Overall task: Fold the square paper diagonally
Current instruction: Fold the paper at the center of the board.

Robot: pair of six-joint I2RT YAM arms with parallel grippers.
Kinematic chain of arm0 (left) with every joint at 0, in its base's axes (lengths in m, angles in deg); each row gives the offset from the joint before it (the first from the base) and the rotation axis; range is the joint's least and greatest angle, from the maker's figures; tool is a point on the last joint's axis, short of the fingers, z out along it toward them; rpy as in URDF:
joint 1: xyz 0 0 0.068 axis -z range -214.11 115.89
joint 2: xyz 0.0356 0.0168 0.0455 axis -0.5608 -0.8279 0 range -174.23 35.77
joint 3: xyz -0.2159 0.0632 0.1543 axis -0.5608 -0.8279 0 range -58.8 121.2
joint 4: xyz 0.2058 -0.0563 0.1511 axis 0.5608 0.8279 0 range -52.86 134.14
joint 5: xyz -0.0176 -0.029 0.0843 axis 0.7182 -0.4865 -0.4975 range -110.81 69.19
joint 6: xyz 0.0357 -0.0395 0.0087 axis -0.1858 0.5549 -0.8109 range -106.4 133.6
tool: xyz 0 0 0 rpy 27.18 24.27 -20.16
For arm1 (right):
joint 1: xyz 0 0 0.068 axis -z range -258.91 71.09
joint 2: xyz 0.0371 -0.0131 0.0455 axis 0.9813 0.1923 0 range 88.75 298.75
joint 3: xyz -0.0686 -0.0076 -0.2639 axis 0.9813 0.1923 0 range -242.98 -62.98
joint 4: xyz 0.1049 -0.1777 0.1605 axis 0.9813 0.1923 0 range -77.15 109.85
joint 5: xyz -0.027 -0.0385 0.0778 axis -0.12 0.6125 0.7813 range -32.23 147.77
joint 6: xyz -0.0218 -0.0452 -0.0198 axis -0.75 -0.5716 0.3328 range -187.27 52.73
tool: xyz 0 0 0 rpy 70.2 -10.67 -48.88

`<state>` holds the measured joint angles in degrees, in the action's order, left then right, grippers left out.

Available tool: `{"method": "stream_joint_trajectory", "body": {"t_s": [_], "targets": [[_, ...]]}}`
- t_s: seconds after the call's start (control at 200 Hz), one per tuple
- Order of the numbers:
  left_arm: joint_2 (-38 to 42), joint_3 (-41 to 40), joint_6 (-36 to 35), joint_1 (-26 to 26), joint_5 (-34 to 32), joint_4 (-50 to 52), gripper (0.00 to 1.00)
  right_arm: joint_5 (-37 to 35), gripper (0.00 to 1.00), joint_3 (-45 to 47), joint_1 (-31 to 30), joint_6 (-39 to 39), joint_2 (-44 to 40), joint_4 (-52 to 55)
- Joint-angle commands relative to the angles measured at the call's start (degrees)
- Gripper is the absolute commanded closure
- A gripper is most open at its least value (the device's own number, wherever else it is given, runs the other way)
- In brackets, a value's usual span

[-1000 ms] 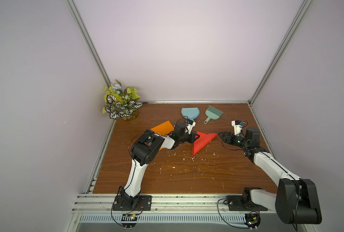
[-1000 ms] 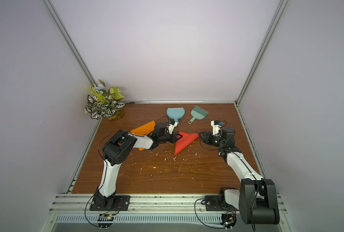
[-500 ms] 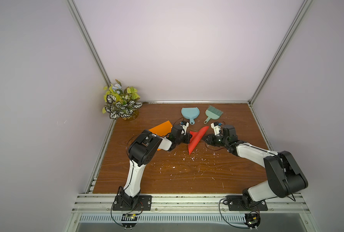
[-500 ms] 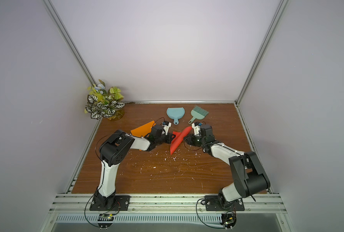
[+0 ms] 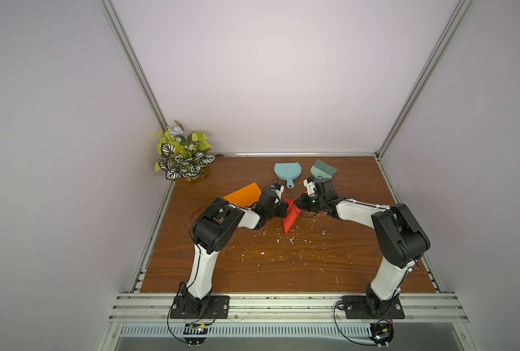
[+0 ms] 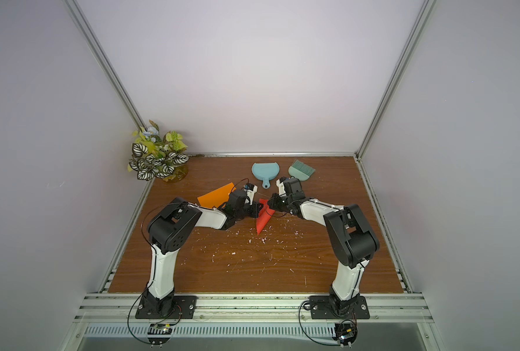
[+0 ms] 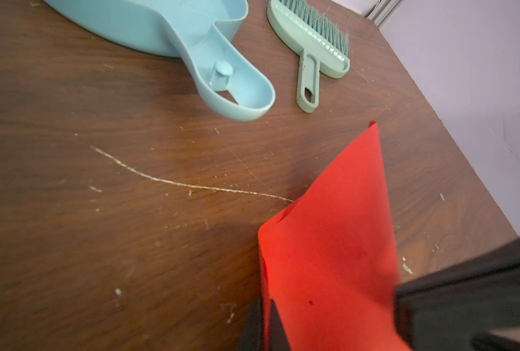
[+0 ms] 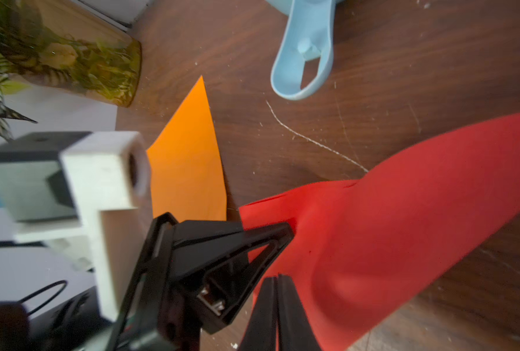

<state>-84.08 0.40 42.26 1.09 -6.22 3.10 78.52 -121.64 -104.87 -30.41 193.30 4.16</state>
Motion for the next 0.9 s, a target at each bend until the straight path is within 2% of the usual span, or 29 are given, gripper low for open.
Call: {"method": "stream_joint_trajectory", "body": {"t_s": [0.0, 0.17, 0.41, 0.896], "targets": [[0.58, 0.58, -0.49, 0.57, -1.12, 3.10, 0.99, -1.86, 0.92, -2.44, -0.93, -0.52, 1.42, 3.57], [0.67, 0.48, -0.45, 0.57, -1.27, 3.10, 0.99, -2.21, 0.93, -4.35, -1.62, -1.94, 4.09, 6.90], [1.02, 0.05, -0.28, 0.56, -2.04, 2.95, 0.99, -6.45, 0.93, -4.13, -1.64, -4.83, 4.70, 10.82], [1.55, -1.18, 0.06, 0.48, -3.65, 2.24, 0.99, -7.19, 0.93, 5.07, 1.44, -6.40, -3.42, 11.14]]}}
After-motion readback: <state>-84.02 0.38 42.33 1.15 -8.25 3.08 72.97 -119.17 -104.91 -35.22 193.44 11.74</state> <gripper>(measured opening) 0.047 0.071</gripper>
